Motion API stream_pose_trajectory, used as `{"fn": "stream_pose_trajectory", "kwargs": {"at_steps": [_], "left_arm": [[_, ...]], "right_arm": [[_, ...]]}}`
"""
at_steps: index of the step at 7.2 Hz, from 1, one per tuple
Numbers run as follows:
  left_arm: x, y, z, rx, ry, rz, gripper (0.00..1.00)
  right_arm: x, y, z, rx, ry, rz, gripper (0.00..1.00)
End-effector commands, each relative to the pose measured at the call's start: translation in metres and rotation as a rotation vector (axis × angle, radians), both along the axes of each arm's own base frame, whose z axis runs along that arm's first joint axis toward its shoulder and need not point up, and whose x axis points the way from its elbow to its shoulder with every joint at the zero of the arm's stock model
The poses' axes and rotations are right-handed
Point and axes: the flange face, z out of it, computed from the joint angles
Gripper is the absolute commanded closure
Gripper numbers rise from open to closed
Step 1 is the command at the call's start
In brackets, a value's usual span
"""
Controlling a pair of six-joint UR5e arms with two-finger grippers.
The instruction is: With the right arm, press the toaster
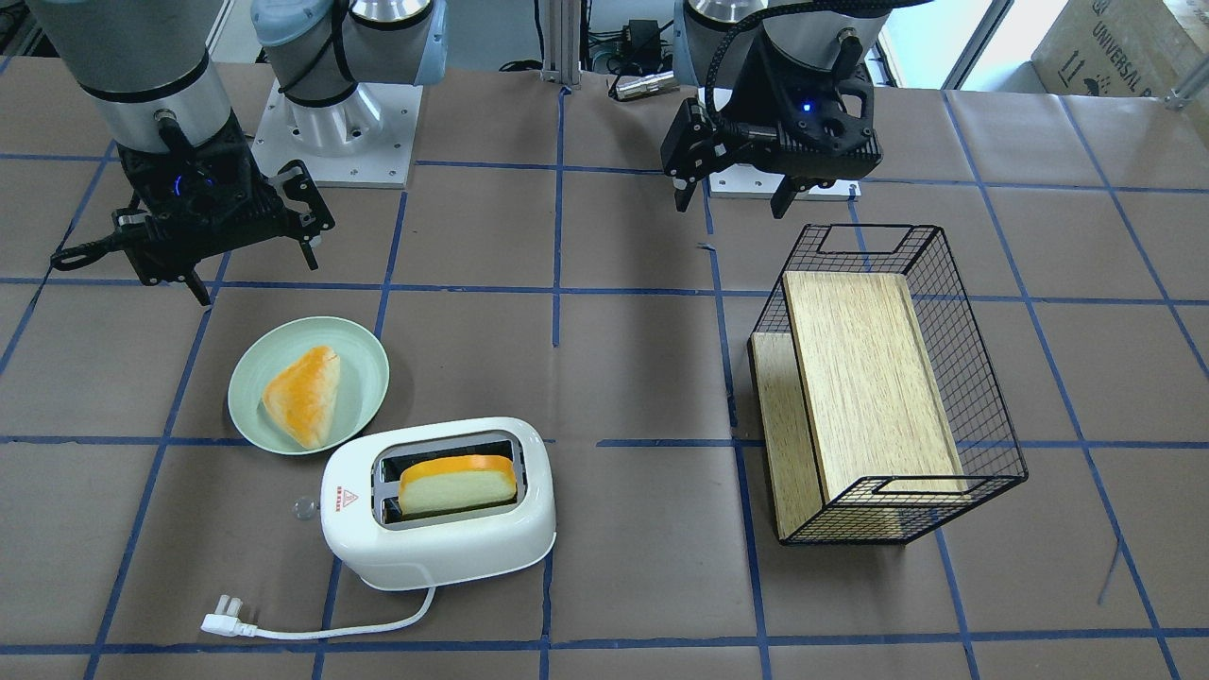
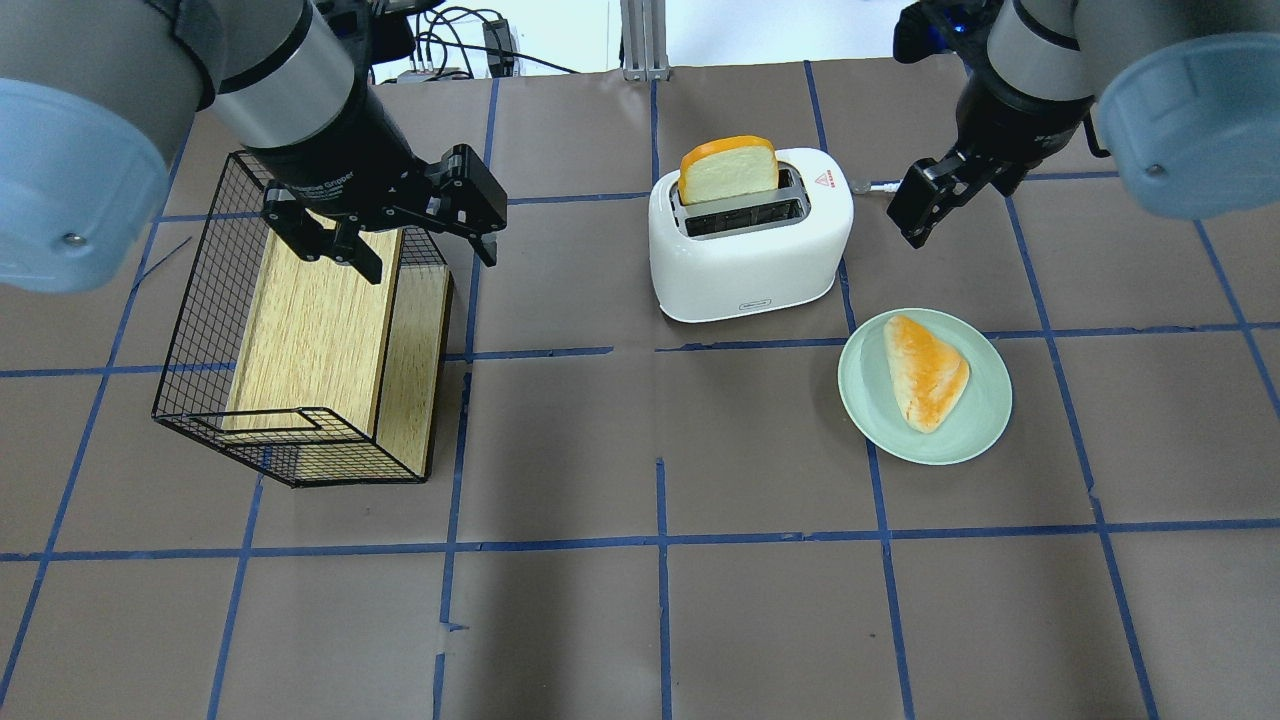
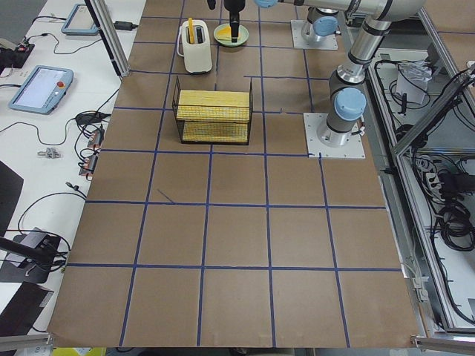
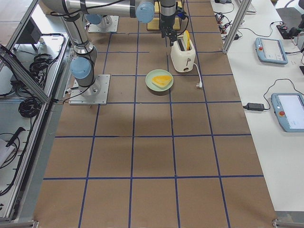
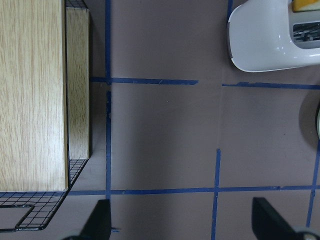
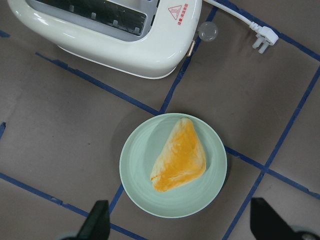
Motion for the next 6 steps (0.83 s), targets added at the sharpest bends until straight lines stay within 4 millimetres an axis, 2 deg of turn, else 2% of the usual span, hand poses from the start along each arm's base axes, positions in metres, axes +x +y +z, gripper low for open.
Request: {"fn": "stream_pose_trajectory", "kwargs": {"at_steps": [1,6], "left_arm": [[0.0,0.0,0.0,0.0,0.0,0.0,0.0],[0.0,0.0,0.0,0.0,0.0,0.0,0.0]], "right_arm": [[-0.0002,0.0018,-0.001,0.003,0.002,0.0,0.0],[-0.0005,-0.0019,-0.0076,0.014,0.005,0.001,0.0]]}}
